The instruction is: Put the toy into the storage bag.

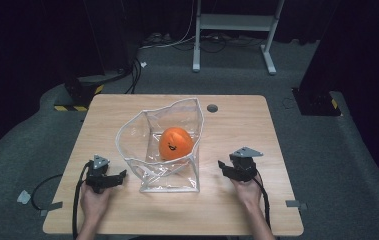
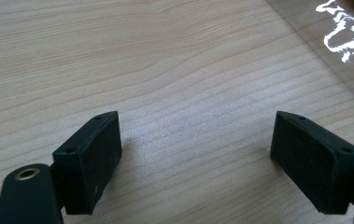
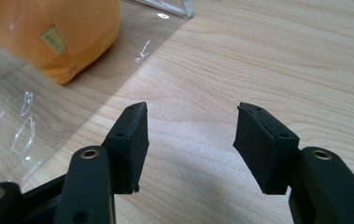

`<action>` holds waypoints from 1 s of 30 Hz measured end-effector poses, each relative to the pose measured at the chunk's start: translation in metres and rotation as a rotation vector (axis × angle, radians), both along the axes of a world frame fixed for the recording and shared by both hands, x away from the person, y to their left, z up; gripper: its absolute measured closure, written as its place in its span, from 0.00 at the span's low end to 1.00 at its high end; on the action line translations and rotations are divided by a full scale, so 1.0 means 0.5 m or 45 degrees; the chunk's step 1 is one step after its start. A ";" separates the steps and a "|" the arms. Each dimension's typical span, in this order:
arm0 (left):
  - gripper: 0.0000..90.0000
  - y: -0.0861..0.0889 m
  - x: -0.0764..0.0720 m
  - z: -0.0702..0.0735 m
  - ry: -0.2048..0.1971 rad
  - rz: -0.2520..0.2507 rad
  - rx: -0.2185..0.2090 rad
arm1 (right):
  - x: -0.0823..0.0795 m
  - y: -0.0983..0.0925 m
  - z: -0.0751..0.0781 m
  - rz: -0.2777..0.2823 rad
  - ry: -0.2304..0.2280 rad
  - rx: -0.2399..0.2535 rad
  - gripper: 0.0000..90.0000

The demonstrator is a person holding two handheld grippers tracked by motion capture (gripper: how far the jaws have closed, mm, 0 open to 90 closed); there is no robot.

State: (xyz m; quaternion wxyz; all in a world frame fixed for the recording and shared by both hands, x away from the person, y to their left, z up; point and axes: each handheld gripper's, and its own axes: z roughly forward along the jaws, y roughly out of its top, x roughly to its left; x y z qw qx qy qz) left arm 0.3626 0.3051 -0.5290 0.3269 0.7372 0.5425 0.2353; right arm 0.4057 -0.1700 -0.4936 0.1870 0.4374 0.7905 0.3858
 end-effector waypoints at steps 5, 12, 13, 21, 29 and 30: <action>0.18 0.000 0.000 0.000 0.001 0.000 0.000 | 0.000 0.002 -0.008 -0.007 0.010 -0.010 0.49; 0.19 0.000 0.000 0.000 0.000 0.001 0.001 | 0.002 0.012 -0.017 -0.004 0.019 -0.024 0.48; 0.18 0.000 0.000 0.000 0.000 0.001 0.000 | 0.002 0.014 -0.019 -0.001 0.020 -0.040 0.48; 0.18 0.000 0.000 0.000 0.000 0.001 0.001 | 0.003 0.019 -0.035 -0.023 0.033 -0.052 0.48; 0.18 0.000 0.000 0.000 0.000 0.001 0.000 | 0.005 0.021 -0.041 -0.034 0.028 -0.056 0.47; 0.19 0.000 0.000 0.000 0.000 0.001 0.000 | 0.005 0.022 -0.041 -0.037 0.031 -0.053 0.48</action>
